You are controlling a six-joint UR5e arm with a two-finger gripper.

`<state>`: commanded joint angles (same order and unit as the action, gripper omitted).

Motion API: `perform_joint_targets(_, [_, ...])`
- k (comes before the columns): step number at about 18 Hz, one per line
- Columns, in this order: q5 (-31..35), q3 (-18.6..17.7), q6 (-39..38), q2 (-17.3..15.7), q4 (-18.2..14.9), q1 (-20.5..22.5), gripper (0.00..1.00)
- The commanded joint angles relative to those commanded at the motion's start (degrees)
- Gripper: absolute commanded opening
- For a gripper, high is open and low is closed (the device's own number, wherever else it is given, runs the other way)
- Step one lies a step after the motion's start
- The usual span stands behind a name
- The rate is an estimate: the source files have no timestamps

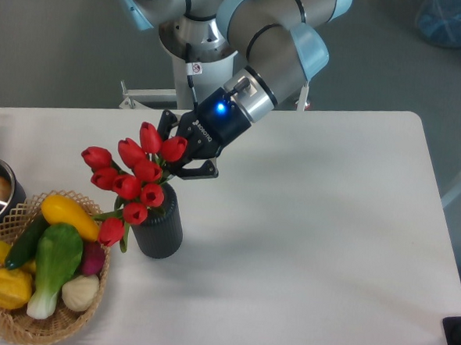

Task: Pick up the flowers from the vase
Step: 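Lift the gripped tulips straight up out of the black vase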

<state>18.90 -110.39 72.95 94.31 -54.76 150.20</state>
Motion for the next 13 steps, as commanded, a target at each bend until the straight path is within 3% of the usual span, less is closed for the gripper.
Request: perform_joint_targets(13, [-7.39,3.78,-7.20,-1.06,0.18,2.99,0.00])
